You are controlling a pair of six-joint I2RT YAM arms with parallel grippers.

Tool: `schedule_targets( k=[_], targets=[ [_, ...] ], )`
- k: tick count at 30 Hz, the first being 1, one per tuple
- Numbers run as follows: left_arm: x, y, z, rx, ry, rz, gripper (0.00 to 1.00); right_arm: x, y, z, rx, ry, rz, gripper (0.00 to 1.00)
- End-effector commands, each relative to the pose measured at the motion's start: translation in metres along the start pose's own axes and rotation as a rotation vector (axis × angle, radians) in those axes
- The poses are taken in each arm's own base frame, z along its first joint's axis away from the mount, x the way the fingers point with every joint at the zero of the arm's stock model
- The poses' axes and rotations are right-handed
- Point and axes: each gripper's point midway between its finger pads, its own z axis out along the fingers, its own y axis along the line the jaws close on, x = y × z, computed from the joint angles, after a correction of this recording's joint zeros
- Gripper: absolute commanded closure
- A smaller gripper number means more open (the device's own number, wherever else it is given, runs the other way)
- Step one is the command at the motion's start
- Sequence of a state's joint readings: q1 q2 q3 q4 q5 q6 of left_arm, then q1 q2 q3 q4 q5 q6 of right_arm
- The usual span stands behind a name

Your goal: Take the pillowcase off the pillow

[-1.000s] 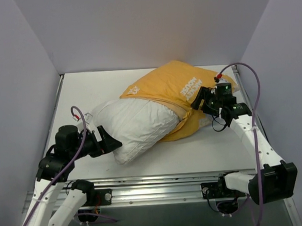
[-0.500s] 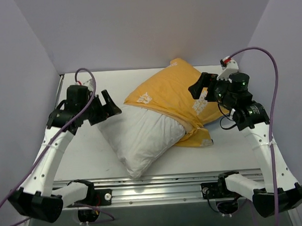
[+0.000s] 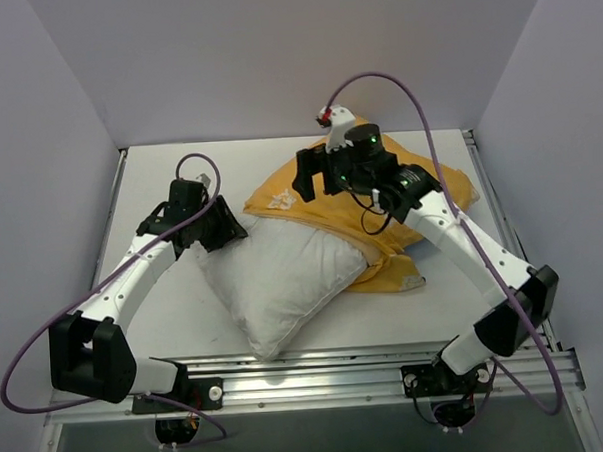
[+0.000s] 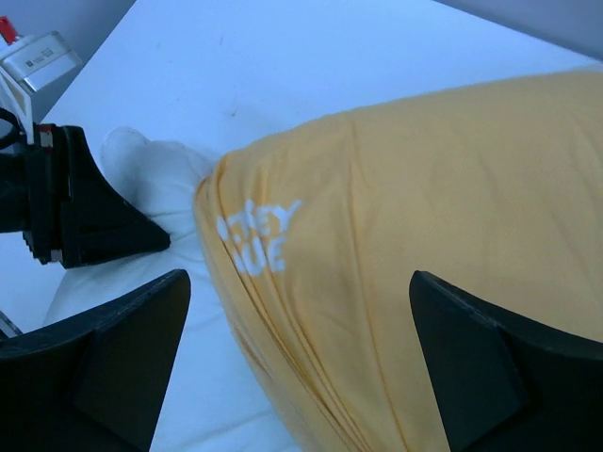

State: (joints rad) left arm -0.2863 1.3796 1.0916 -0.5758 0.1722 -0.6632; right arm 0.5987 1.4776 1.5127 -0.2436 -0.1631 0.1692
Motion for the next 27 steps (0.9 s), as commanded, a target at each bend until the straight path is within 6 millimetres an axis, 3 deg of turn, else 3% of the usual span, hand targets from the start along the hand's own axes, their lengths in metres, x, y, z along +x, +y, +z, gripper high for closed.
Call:
schedule_targets(
  k=[1, 2, 3, 4, 5, 7, 8, 10, 13, 17, 20, 21, 22, 25, 26, 27],
  targets=[
    [0.014, 0.001, -0.001, 0.042, -0.004, 0.004, 0.57, -0.029, 0.03, 0.021, -0.017, -0.043, -0.165, 0.03],
    [0.016, 0.001, -0.001, 0.046, -0.01, 0.008, 0.65, -0.021, 0.047, 0.027, -0.041, -0.012, -0.199, 0.03],
    [0.014, -0.001, -0.004, 0.062, -0.031, 0.011, 0.72, -0.008, 0.05, 0.048, -0.035, 0.035, -0.221, 0.02],
    [0.018, 0.0, -0.004, 0.063, -0.028, 0.014, 0.88, -0.016, 0.056, 0.053, -0.035, 0.023, -0.259, 0.02],
    [0.019, 0.0, -0.005, 0.066, -0.033, 0.017, 0.95, 0.003, 0.063, 0.071, -0.045, 0.079, -0.284, 0.01],
    [0.018, -0.001, -0.008, 0.071, -0.052, 0.032, 0.98, 0.005, 0.072, 0.083, -0.043, 0.092, -0.309, 0.01],
    [0.019, -0.001, -0.009, 0.071, -0.055, 0.039, 0.98, 0.026, 0.07, 0.099, -0.032, 0.153, -0.333, 0.0],
    [0.018, -0.001, -0.014, 0.074, -0.073, 0.05, 0.98, 0.04, 0.074, 0.11, -0.029, 0.191, -0.36, 0.0],
    [0.017, 0.0, -0.021, 0.07, -0.102, 0.059, 0.98, 0.069, 0.059, 0.127, 0.051, 0.275, -0.403, 0.02],
    [0.014, 0.002, -0.031, 0.057, -0.133, 0.075, 0.98, 0.108, 0.028, 0.14, 0.179, 0.371, -0.441, 0.24],
    [0.011, 0.0, -0.044, 0.06, -0.161, 0.09, 0.98, 0.11, -0.014, 0.137, 0.369, 0.385, -0.44, 0.91],
    [0.011, 0.001, -0.051, 0.058, -0.17, 0.103, 0.98, 0.106, -0.029, 0.134, 0.434, 0.38, -0.432, 0.99],
    [0.01, 0.001, -0.056, 0.054, -0.18, 0.112, 0.98, 0.099, -0.052, 0.13, 0.488, 0.371, -0.38, 1.0],
    [0.01, 0.008, -0.074, 0.018, -0.208, 0.135, 0.98, 0.073, -0.09, 0.116, 0.602, 0.302, -0.268, 1.0],
    [0.011, 0.011, -0.079, 0.007, -0.213, 0.138, 0.98, 0.058, -0.117, 0.106, 0.662, 0.269, -0.221, 1.0],
    [0.015, 0.014, -0.089, -0.001, -0.22, 0.142, 0.98, 0.052, -0.131, 0.1, 0.706, 0.252, -0.196, 1.0]
  ],
)
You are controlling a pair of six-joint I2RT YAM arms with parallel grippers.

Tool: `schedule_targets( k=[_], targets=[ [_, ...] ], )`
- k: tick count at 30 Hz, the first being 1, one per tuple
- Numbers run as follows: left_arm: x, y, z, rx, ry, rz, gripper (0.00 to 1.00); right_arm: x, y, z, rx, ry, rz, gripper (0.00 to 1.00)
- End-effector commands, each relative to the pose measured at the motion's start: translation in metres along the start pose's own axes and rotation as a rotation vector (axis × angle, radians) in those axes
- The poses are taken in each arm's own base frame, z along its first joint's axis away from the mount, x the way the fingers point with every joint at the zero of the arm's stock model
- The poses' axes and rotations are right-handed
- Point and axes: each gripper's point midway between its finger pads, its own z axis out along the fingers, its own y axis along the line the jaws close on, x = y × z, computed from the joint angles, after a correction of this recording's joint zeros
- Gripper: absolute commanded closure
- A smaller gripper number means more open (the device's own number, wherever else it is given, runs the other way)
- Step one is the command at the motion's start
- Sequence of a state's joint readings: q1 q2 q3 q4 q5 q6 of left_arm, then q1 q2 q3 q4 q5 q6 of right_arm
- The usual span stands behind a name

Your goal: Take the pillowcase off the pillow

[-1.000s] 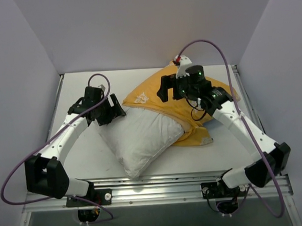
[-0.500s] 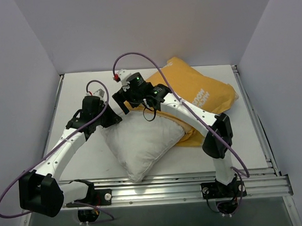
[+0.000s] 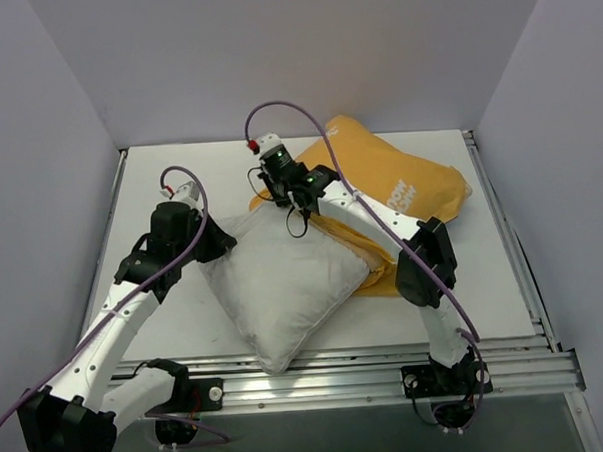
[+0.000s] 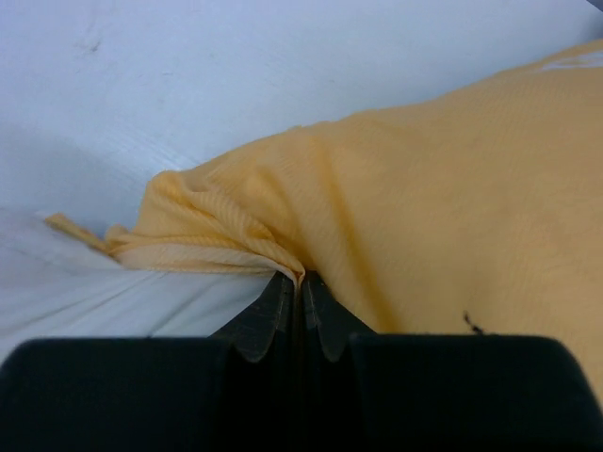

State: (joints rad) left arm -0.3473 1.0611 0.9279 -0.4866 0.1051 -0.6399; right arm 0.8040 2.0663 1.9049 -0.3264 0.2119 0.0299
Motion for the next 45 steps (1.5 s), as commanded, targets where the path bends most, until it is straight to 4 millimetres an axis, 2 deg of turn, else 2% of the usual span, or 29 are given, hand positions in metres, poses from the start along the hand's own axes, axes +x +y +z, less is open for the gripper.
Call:
schedule_targets(
  k=[1, 2, 5, 6, 8, 9, 12, 15, 17, 19, 21, 23, 25, 26, 28, 29, 30, 31, 32, 34, 35, 36, 37, 38, 40, 41, 42, 43, 45],
  targets=[
    [0.003, 0.025, -0.044, -0.12, -0.013, 0.058, 0.98, 0.023, -0.178, -0.022, 0.517, 0.081, 0.164, 1.0],
    [0.001, 0.028, -0.05, -0.138, -0.03, 0.062, 0.98, 0.026, -0.214, -0.028, 0.579, 0.079, 0.238, 1.0],
    [0.0, 0.027, -0.084, -0.126, -0.085, 0.065, 0.98, 0.023, -0.272, -0.044, 0.664, 0.037, 0.396, 1.0],
    [0.004, 0.032, -0.093, -0.146, -0.081, 0.06, 0.98, 0.031, -0.308, -0.054, 0.721, 0.035, 0.458, 1.0],
    [-0.001, 0.038, -0.11, -0.181, -0.129, 0.055, 0.98, 0.027, -0.342, -0.068, 0.768, -0.009, 0.544, 1.0],
    [-0.003, 0.038, -0.127, -0.18, -0.159, 0.05, 0.98, 0.034, -0.371, -0.079, 0.818, -0.017, 0.593, 1.0],
    [-0.01, 0.038, -0.156, -0.194, -0.223, 0.048, 0.98, 0.037, -0.414, -0.1, 0.876, -0.067, 0.693, 1.0],
    [-0.013, 0.043, -0.171, -0.23, -0.246, 0.046, 0.98, 0.038, -0.429, -0.105, 0.864, -0.088, 0.734, 1.0],
    [-0.018, 0.047, -0.176, -0.255, -0.266, 0.045, 0.98, 0.034, -0.427, -0.102, 0.831, -0.099, 0.733, 1.0],
    [-0.018, 0.051, -0.171, -0.277, -0.264, 0.045, 0.98, 0.019, -0.411, -0.086, 0.691, -0.126, 0.711, 1.0],
    [-0.021, 0.05, -0.161, -0.274, -0.263, 0.047, 0.98, 0.005, -0.383, -0.073, 0.573, -0.145, 0.678, 1.0],
    [-0.027, 0.044, -0.143, -0.256, -0.265, 0.043, 0.98, -0.025, -0.339, -0.061, 0.383, -0.194, 0.612, 1.0],
    [-0.032, 0.037, -0.129, -0.225, -0.258, 0.035, 0.98, -0.046, -0.299, -0.055, 0.216, -0.218, 0.576, 1.0],
    [-0.04, 0.029, -0.117, -0.2, -0.265, 0.034, 0.98, -0.057, -0.274, -0.057, 0.155, -0.229, 0.552, 0.9],
    [-0.045, 0.013, -0.106, -0.137, -0.248, 0.032, 0.94, -0.061, -0.248, -0.059, 0.096, -0.223, 0.537, 0.74],
    [-0.055, 0.0, -0.1, -0.098, -0.257, 0.033, 0.86, -0.067, -0.24, -0.072, 0.082, -0.244, 0.535, 0.57],
    [-0.055, -0.011, -0.098, -0.047, -0.236, 0.033, 0.77, -0.069, -0.227, -0.077, 0.063, -0.249, 0.529, 0.5],
    [-0.058, -0.019, -0.097, -0.018, -0.232, 0.036, 0.67, -0.076, -0.224, -0.097, 0.059, -0.287, 0.532, 0.39],
    [-0.06, -0.027, -0.093, 0.01, -0.225, 0.041, 0.48, -0.059, -0.216, -0.094, 0.055, -0.253, 0.551, 0.34],
    [-0.057, -0.046, -0.094, 0.1, -0.199, 0.07, 0.31, -0.05, -0.205, -0.105, 0.051, -0.254, 0.561, 0.27],
    [-0.057, -0.057, -0.095, 0.15, -0.203, 0.091, 0.18, -0.037, -0.201, -0.117, 0.067, -0.247, 0.565, 0.2],
    [-0.053, -0.061, -0.091, 0.174, -0.195, 0.109, 0.13, -0.03, -0.198, -0.123, 0.08, -0.245, 0.565, 0.18],
    [-0.049, -0.067, -0.089, 0.195, -0.188, 0.124, 0.09, -0.031, -0.196, -0.144, 0.093, -0.273, 0.563, 0.15],
    [-0.052, -0.07, -0.083, 0.199, -0.205, 0.135, 0.06, -0.023, -0.196, -0.15, 0.11, -0.267, 0.565, 0.13],
    [-0.043, -0.075, -0.072, 0.202, -0.202, 0.187, 0.03, 0.009, -0.206, -0.155, 0.21, -0.22, 0.582, 0.12],
    [-0.051, -0.075, -0.061, 0.176, -0.239, 0.193, 0.05, 0.013, -0.21, -0.172, 0.244, -0.241, 0.591, 0.1],
    [-0.053, -0.075, -0.053, 0.167, -0.25, 0.206, 0.06, 0.032, -0.218, -0.173, 0.317, -0.212, 0.597, 0.09],
    [-0.052, -0.074, -0.043, 0.156, -0.25, 0.212, 0.06, 0.039, -0.224, -0.188, 0.354, -0.22, 0.615, 0.08],
    [-0.061, -0.075, -0.018, 0.139, -0.268, 0.21, 0.06, 0.057, -0.234, -0.196, 0.425, -0.204, 0.641, 0.08]
  ],
)
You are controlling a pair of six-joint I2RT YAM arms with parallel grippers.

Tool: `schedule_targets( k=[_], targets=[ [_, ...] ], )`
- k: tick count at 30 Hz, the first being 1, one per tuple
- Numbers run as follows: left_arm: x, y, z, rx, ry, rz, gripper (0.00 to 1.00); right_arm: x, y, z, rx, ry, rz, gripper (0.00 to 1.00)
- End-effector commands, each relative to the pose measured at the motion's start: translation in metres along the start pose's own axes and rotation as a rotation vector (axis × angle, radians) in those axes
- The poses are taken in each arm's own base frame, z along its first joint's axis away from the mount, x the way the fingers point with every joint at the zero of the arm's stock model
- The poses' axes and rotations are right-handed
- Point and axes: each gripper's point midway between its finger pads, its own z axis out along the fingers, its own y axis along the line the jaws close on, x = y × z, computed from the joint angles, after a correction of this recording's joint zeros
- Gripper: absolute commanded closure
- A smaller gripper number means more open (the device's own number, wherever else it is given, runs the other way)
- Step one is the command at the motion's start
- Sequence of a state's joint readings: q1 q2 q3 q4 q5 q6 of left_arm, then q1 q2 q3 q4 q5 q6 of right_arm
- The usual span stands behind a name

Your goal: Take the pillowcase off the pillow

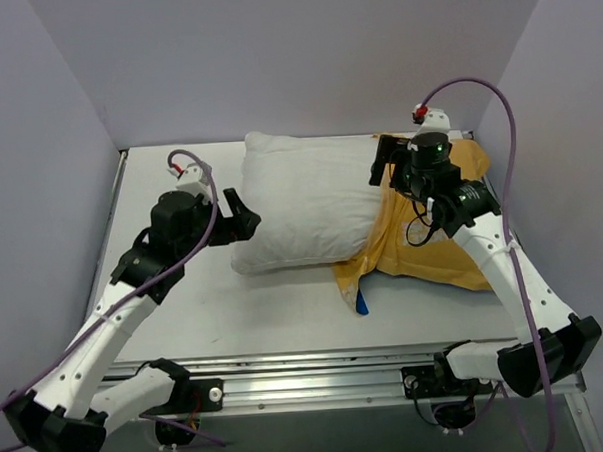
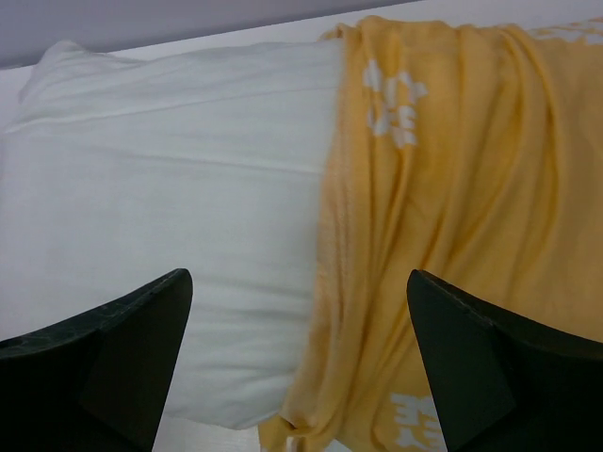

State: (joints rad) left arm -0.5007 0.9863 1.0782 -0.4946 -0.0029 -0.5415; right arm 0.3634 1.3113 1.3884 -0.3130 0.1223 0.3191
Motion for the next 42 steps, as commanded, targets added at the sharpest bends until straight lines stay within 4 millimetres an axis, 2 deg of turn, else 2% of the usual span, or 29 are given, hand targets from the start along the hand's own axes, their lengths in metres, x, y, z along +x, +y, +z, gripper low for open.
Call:
schedule_targets(
  k=[1, 2, 3, 5, 6, 7, 8, 9, 10, 11, 12, 13, 15, 16, 17, 18, 19, 20, 23, 25, 26, 29, 33, 37, 38, 39, 40, 41, 42],
  targets=[
    [-0.024, -0.001, 0.043, -0.005, -0.106, 0.036, 0.06, 0.013, -0.055, -0.013, 0.227, -0.021, 0.053, 0.07],
    [-0.022, -0.001, 0.062, -0.003, -0.098, 0.042, 0.06, 0.015, -0.07, -0.012, 0.254, -0.017, 0.074, 0.07],
    [-0.02, -0.003, 0.073, 0.009, -0.086, 0.048, 0.06, 0.019, -0.076, -0.011, 0.251, -0.009, 0.082, 0.07],
    [-0.007, -0.003, 0.102, 0.02, -0.034, 0.048, 0.06, 0.032, -0.077, 0.0, 0.188, 0.025, 0.077, 0.08],
    [0.001, -0.003, 0.109, 0.031, -0.003, 0.044, 0.06, 0.032, -0.072, 0.005, 0.155, 0.021, 0.068, 0.08],
    [0.009, -0.002, 0.116, 0.034, 0.024, 0.036, 0.06, 0.046, -0.068, 0.017, 0.13, 0.063, 0.052, 0.08],
    [0.026, 0.005, 0.125, 0.02, 0.07, 0.028, 0.06, 0.054, -0.057, 0.024, 0.064, 0.098, 0.045, 0.08],
    [0.037, 0.007, 0.127, 0.022, 0.099, 0.011, 0.06, 0.061, -0.049, 0.031, 0.024, 0.124, 0.044, 0.08],
    [0.047, 0.012, 0.127, 0.015, 0.122, 0.004, 0.06, 0.078, -0.042, 0.046, -0.005, 0.186, 0.04, 0.09],
    [0.053, 0.015, 0.123, 0.01, 0.13, -0.001, 0.06, 0.083, -0.027, 0.051, -0.067, 0.222, 0.036, 0.09],
    [0.075, 0.029, 0.119, -0.019, 0.174, -0.012, 0.06, 0.093, -0.009, 0.055, -0.109, 0.254, 0.007, 0.09],
    [0.083, 0.033, 0.113, -0.028, 0.185, -0.018, 0.06, 0.108, 0.002, 0.064, -0.129, 0.297, -0.023, 0.09],
    [0.091, 0.036, 0.093, -0.03, 0.187, -0.05, 0.06, 0.114, 0.028, 0.07, -0.182, 0.307, -0.087, 0.09],
    [0.112, 0.046, 0.083, -0.046, 0.223, -0.067, 0.06, 0.127, 0.047, 0.075, -0.223, 0.332, -0.117, 0.09],
    [0.11, 0.041, 0.066, -0.021, 0.208, -0.086, 0.06, 0.131, 0.055, 0.077, -0.243, 0.342, -0.129, 0.09],
    [0.118, 0.04, 0.056, -0.016, 0.218, -0.12, 0.06, 0.128, 0.068, 0.079, -0.273, 0.334, -0.138, 0.09],
    [0.132, 0.045, 0.046, -0.026, 0.238, -0.136, 0.06, 0.139, 0.082, 0.082, -0.297, 0.358, -0.167, 0.09],
    [0.127, 0.045, 0.029, -0.025, 0.205, -0.144, 0.06, 0.143, 0.09, 0.083, -0.31, 0.362, -0.181, 0.09],
    [0.125, 0.051, -0.002, -0.049, 0.163, -0.149, 0.06, 0.145, 0.108, 0.089, -0.316, 0.352, -0.198, 0.09],
    [0.111, 0.057, -0.014, -0.08, 0.107, -0.096, 0.06, 0.143, 0.113, 0.095, -0.313, 0.34, -0.186, 0.09],
    [0.098, 0.052, -0.023, -0.069, 0.071, -0.07, 0.06, 0.141, 0.115, 0.096, -0.31, 0.335, -0.174, 0.09],
    [0.069, 0.044, -0.033, -0.038, 0.0, 0.082, 0.06, 0.126, 0.117, 0.1, -0.292, 0.298, -0.178, 0.09],
    [0.047, 0.038, -0.024, -0.033, -0.03, 0.312, 0.06, 0.099, 0.114, 0.091, -0.259, 0.25, -0.178, 0.08],
    [0.043, 0.026, 0.002, -0.036, -0.026, 0.476, 0.06, 0.067, 0.114, 0.06, -0.275, 0.17, -0.138, 0.04],
    [0.047, 0.027, 0.013, -0.066, -0.006, 0.516, 0.06, 0.063, 0.112, 0.054, -0.273, 0.157, -0.128, 0.03],
    [0.052, 0.016, 0.017, -0.045, -0.004, 0.577, 0.06, 0.065, 0.106, 0.05, -0.253, 0.16, -0.123, 0.02],
    [0.055, 0.011, 0.028, -0.053, -0.002, 0.608, 0.06, 0.056, 0.104, 0.037, -0.259, 0.134, -0.102, 0.01],
    [0.056, 0.01, 0.033, -0.073, -0.002, 0.633, 0.06, 0.052, 0.096, 0.034, -0.228, 0.118, -0.094, 0.0],
    [0.06, 0.002, 0.037, -0.059, 0.003, 0.662, 0.06, 0.057, 0.086, 0.031, -0.192, 0.125, -0.09, 0.0]
  ],
)
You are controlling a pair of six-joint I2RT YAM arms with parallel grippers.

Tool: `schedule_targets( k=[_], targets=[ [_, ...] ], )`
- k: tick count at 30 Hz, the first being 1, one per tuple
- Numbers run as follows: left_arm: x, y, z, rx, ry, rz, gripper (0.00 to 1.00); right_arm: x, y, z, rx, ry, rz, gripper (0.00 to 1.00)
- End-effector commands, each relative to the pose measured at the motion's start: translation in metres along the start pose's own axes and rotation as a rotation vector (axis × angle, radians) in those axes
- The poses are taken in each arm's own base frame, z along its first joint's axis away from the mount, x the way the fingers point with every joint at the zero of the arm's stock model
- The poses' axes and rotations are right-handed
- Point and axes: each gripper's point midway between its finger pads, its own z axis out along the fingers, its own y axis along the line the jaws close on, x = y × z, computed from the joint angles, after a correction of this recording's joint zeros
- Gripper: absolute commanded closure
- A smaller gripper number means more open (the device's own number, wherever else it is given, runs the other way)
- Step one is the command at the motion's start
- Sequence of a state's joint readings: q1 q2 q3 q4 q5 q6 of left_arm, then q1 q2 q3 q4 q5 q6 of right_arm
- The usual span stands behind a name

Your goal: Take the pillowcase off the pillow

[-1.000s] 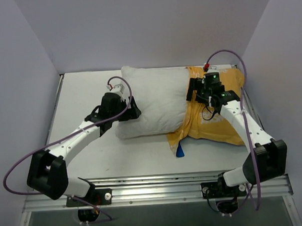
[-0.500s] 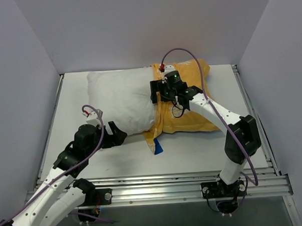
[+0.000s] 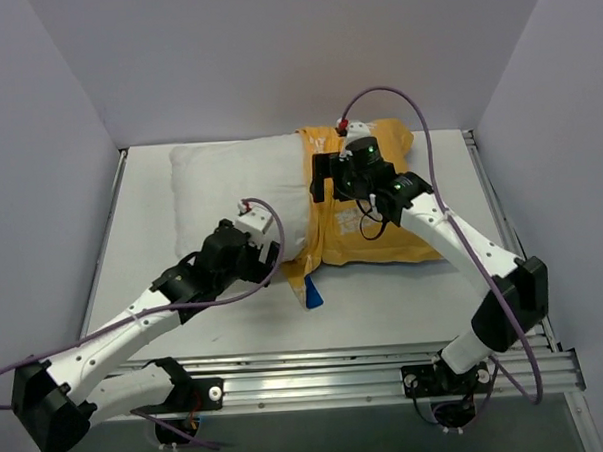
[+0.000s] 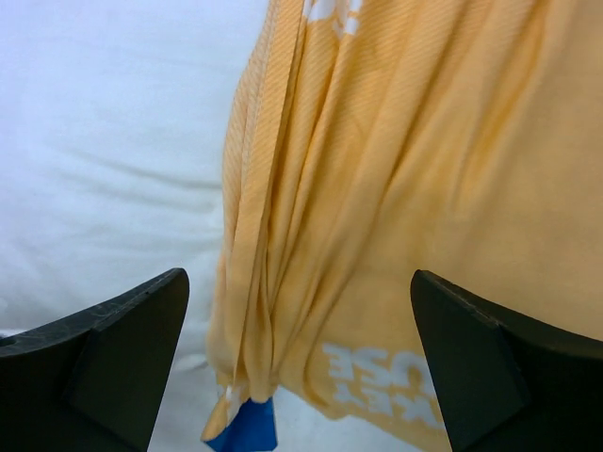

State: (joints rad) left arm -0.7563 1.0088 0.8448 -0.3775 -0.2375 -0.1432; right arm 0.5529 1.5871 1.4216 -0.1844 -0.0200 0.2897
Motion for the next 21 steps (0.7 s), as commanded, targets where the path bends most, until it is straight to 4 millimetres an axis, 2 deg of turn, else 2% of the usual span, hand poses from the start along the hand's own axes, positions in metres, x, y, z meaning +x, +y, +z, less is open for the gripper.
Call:
schedule_targets(
  k=[1, 2, 3, 5, 7, 9, 10, 11, 12, 14, 15, 16, 18, 19, 20, 21],
  targets=[
    [-0.039, -0.009, 0.013, -0.048, -0.093, 0.14, 0.06, -0.019, -0.017, -0.051, 0.073, -0.095, 0.068, 0.0],
    [-0.039, -0.013, 0.017, -0.042, -0.088, 0.15, 0.06, -0.017, -0.02, -0.057, 0.082, -0.099, 0.078, 0.0],
    [-0.039, -0.018, 0.02, -0.035, -0.085, 0.163, 0.06, -0.006, -0.026, -0.059, 0.102, -0.079, 0.086, 0.0],
    [-0.037, -0.022, 0.027, -0.037, -0.076, 0.168, 0.06, -0.001, -0.033, -0.073, 0.113, -0.09, 0.132, 0.0],
    [-0.036, -0.023, 0.029, -0.036, -0.072, 0.174, 0.06, 0.02, -0.043, -0.077, 0.129, -0.063, 0.163, 0.01],
    [-0.036, -0.025, 0.03, -0.027, -0.075, 0.207, 0.06, 0.026, -0.057, -0.077, 0.138, -0.073, 0.222, 0.02],
    [-0.036, -0.025, 0.029, -0.024, -0.079, 0.211, 0.06, 0.045, -0.063, -0.07, 0.123, -0.026, 0.246, 0.02],
    [-0.035, -0.026, 0.029, -0.02, -0.077, 0.216, 0.06, 0.049, -0.063, -0.066, 0.094, -0.012, 0.287, 0.03],
    [-0.033, -0.028, 0.029, -0.001, -0.072, 0.237, 0.06, 0.047, -0.075, -0.06, 0.091, -0.024, 0.326, 0.04],
    [-0.029, -0.032, 0.029, 0.025, -0.055, 0.269, 0.06, 0.054, -0.077, -0.049, 0.055, 0.002, 0.363, 0.05],
    [-0.029, -0.032, 0.029, 0.032, -0.052, 0.292, 0.06, 0.05, -0.08, -0.043, 0.05, -0.012, 0.382, 0.06],
    [-0.026, -0.035, 0.03, 0.054, -0.044, 0.31, 0.06, 0.055, -0.083, -0.031, 0.054, 0.013, 0.39, 0.06],
    [-0.024, -0.038, 0.032, 0.076, -0.041, 0.366, 0.06, 0.044, -0.088, -0.019, 0.048, -0.014, 0.414, 0.06],
    [-0.021, -0.04, 0.036, 0.083, -0.036, 0.385, 0.06, 0.046, -0.1, -0.009, 0.072, 0.0, 0.441, 0.06],
    [-0.02, -0.039, 0.038, 0.084, -0.033, 0.423, 0.06, 0.03, -0.105, -0.004, 0.069, -0.047, 0.452, 0.06],
    [-0.019, -0.039, 0.04, 0.082, -0.031, 0.44, 0.06, 0.03, -0.114, 0.005, 0.092, -0.042, 0.47, 0.06]
  ],
)
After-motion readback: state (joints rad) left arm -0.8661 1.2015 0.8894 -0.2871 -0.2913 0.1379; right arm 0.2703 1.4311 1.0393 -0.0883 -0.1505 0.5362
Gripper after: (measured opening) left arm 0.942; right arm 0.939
